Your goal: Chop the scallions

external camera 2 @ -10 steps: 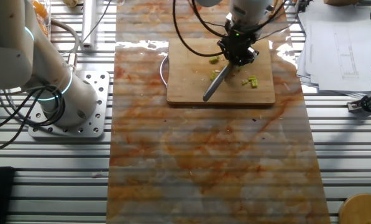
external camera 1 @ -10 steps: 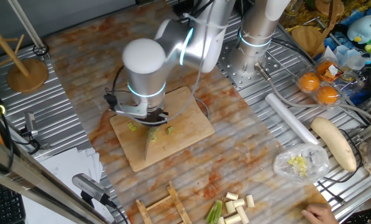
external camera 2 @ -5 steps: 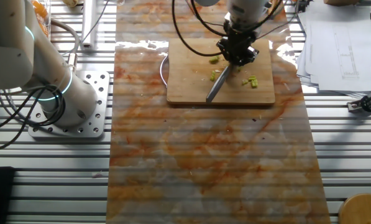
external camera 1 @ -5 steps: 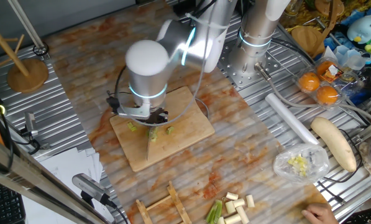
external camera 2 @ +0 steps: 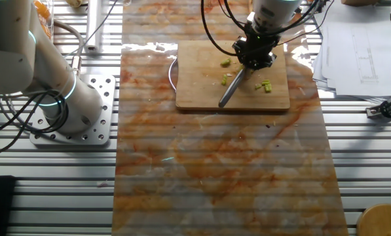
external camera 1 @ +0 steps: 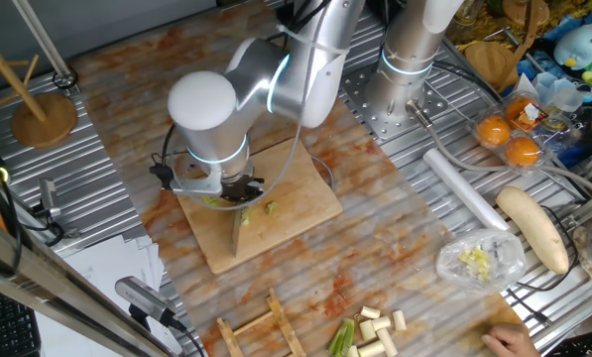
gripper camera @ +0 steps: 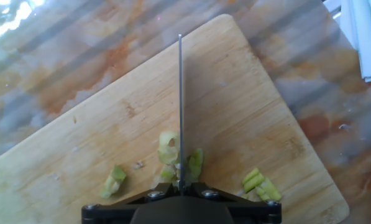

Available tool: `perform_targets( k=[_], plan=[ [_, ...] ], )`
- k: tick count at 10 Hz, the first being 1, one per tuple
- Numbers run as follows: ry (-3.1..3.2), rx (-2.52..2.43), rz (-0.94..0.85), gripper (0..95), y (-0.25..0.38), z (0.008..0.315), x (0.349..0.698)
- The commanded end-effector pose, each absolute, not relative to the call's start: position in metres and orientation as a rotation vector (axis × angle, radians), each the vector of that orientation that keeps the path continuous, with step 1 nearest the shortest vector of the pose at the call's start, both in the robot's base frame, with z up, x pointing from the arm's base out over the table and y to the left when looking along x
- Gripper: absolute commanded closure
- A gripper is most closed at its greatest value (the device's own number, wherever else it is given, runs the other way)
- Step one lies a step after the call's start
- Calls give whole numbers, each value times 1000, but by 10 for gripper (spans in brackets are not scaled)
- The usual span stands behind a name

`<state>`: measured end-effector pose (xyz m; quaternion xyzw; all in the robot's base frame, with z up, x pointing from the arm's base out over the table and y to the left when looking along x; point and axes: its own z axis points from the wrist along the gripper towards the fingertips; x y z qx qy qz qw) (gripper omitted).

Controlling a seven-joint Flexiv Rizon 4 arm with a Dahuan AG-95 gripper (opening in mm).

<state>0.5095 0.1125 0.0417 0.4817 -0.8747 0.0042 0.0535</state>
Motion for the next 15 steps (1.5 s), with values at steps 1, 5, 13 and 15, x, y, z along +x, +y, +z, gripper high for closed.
perform_targets(
  k=[1,5,13,15],
  plan=[
    [-2633,1487,41,950,112,41,508],
    [-2601,1508,75,950,112,41,508],
    [-2606,1580,136,950,108,45,507],
    [-2668,1509,98,950,107,50,502]
  ],
)
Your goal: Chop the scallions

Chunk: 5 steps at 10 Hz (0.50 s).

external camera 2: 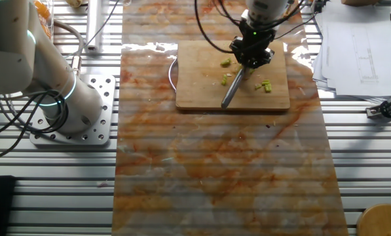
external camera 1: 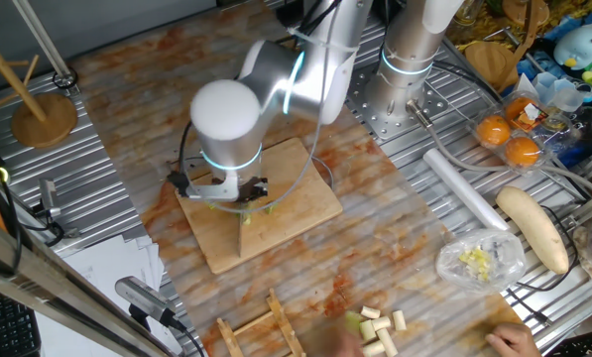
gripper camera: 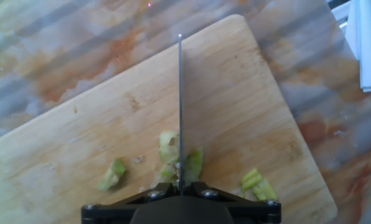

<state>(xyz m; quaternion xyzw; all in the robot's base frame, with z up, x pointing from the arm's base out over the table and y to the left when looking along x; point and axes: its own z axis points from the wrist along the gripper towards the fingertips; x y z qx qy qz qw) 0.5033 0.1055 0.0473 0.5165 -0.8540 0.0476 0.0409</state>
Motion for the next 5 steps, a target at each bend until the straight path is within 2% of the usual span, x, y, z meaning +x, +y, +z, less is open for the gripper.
perform_targets(
  k=[1,4,5],
  plan=[
    [-2677,1498,96,950,107,50,501],
    [-2731,1427,92,950,111,51,504],
    [-2748,1400,88,950,111,62,506]
  ],
)
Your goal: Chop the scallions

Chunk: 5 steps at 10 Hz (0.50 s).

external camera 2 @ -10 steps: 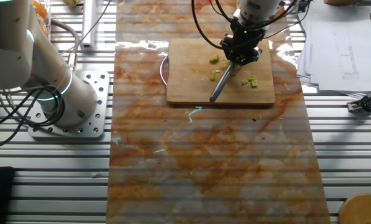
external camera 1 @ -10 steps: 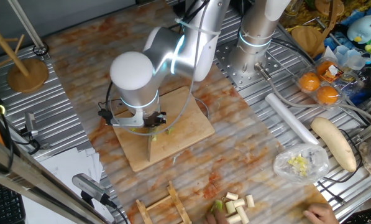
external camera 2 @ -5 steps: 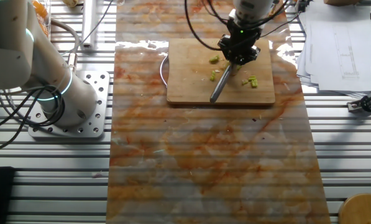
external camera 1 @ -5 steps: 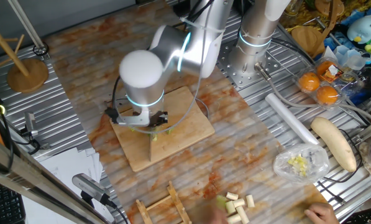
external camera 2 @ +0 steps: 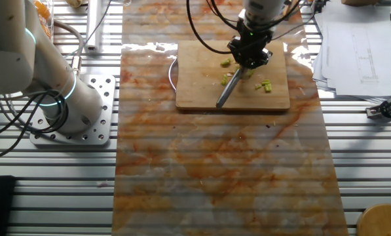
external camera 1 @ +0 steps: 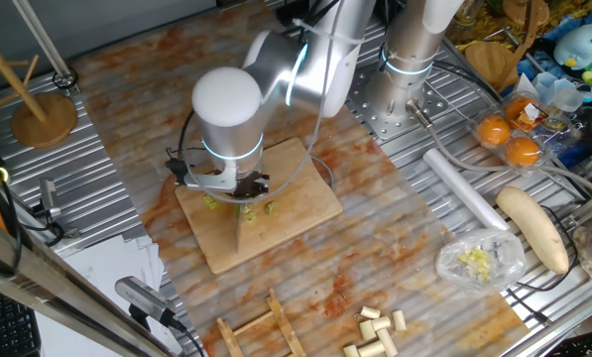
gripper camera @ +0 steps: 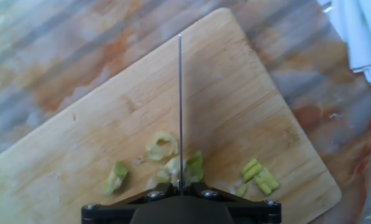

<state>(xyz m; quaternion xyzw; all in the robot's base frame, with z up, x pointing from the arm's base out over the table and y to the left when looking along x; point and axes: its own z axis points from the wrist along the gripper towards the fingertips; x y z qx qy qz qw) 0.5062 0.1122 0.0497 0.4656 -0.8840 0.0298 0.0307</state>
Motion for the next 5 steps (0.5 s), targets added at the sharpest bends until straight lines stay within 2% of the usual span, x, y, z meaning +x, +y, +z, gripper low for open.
perform_targets(
  k=[1,2,5],
  plan=[
    [-2746,1406,86,950,112,67,509],
    [-2744,1405,104,950,111,72,514],
    [-2746,1395,121,950,108,59,517]
  ],
)
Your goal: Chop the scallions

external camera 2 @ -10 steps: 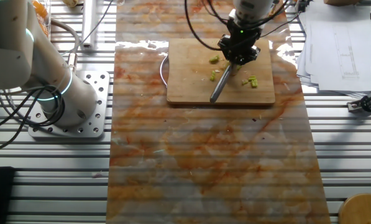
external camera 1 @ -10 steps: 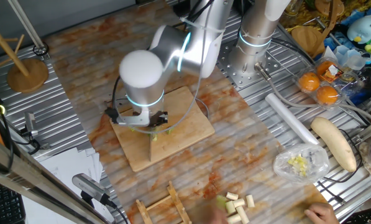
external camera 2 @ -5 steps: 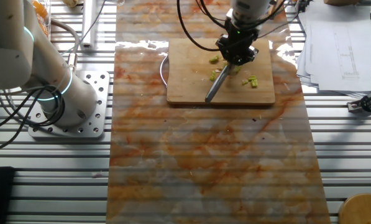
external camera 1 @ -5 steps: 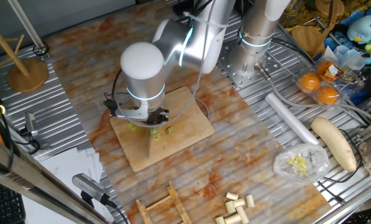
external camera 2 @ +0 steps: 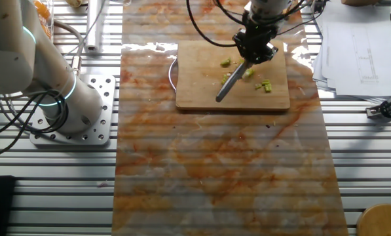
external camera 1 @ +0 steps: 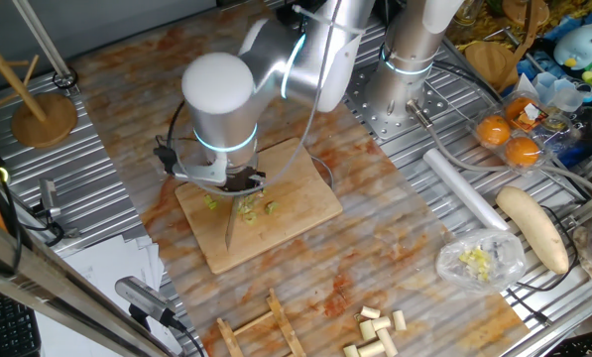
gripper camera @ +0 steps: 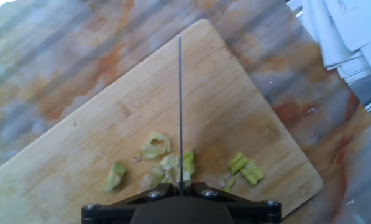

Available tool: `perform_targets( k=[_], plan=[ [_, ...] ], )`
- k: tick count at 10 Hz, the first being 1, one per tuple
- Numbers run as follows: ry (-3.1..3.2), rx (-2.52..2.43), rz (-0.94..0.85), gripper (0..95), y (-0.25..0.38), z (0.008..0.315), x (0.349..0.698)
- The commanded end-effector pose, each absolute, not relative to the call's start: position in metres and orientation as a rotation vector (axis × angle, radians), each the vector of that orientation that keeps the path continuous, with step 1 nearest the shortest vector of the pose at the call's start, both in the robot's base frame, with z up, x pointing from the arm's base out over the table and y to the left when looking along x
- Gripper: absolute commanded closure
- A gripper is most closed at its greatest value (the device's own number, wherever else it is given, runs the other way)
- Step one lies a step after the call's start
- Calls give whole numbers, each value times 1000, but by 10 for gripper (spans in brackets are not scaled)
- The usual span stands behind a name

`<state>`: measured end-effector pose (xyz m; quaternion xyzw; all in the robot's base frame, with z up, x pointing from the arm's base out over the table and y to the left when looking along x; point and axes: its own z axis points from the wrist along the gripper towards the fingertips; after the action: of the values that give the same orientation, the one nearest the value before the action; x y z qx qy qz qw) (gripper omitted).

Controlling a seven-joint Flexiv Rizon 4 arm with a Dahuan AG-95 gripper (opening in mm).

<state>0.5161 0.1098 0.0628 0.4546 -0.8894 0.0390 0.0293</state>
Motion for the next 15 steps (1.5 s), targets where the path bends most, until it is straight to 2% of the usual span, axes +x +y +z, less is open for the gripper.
perform_targets(
  k=[1,5,6,8,9,13,15],
  plan=[
    [-2759,1378,122,950,107,51,519],
    [-2771,1332,111,950,105,21,525],
    [-2765,1347,110,950,105,30,522],
    [-2748,1355,126,950,113,75,513],
    [-2747,1367,125,950,116,85,508],
    [-2753,1378,141,950,114,68,502],
    [-2747,1395,159,950,114,50,502]
  ],
)
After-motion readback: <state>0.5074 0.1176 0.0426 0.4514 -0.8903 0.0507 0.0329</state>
